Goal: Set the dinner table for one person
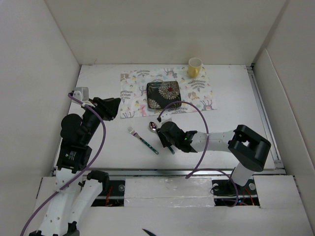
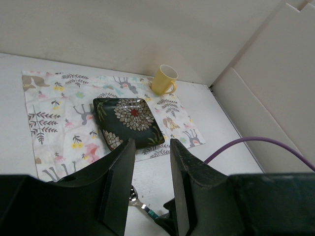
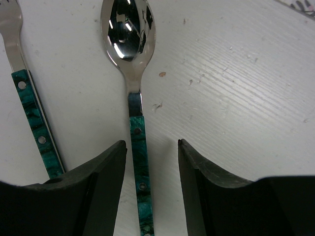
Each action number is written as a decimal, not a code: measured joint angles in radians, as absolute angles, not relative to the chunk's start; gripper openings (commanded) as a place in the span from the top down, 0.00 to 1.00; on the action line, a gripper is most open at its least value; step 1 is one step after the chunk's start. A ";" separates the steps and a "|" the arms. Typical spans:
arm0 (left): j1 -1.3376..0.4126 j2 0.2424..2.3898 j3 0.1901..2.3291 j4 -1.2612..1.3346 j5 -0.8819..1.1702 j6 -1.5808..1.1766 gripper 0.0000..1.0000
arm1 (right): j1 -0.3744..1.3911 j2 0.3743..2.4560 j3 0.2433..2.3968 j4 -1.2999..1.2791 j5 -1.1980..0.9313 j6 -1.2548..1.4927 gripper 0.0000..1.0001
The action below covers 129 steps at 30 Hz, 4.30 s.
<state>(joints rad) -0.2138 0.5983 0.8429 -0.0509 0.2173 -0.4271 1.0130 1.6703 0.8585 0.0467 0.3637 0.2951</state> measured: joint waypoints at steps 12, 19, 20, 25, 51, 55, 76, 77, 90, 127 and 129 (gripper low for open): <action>-0.214 0.600 0.843 -0.051 0.218 -0.427 0.68 | 1.009 1.721 0.854 0.088 0.324 0.306 1.00; -0.214 0.600 0.843 -0.051 0.218 -0.427 0.68 | 1.003 1.613 0.831 0.039 0.339 0.333 1.00; -0.214 0.600 0.843 -0.051 0.218 -0.427 0.68 | 0.993 1.566 0.831 0.030 0.334 0.332 1.00; -0.214 0.600 0.843 -0.050 0.218 -0.427 0.68 | 0.804 1.404 0.881 0.042 0.294 0.308 1.00; -0.214 0.602 0.843 -0.050 0.228 -0.427 0.68 | 0.295 2.040 1.467 -0.108 0.101 0.183 1.00; -0.214 0.613 0.843 -0.050 0.229 -0.427 0.68 | 0.295 2.106 1.507 -0.109 0.102 0.189 1.00; -0.214 0.626 0.842 -0.050 0.229 -0.427 0.68 | 0.297 2.117 1.522 -0.139 0.165 0.226 0.60; -0.214 0.626 0.842 -0.050 0.229 -0.427 0.68 | 0.301 2.089 1.501 -0.138 0.168 0.224 0.63; -0.214 0.607 0.842 -0.051 0.215 -0.427 0.97 | 0.845 1.554 0.966 0.178 0.115 0.216 0.55; -0.214 0.599 0.842 -0.081 0.119 -0.461 0.69 | 0.992 2.030 1.669 -0.041 0.401 0.369 1.00; -0.214 0.599 0.842 -0.087 0.095 -0.473 0.69 | 0.955 2.090 1.792 -0.062 0.412 0.402 1.00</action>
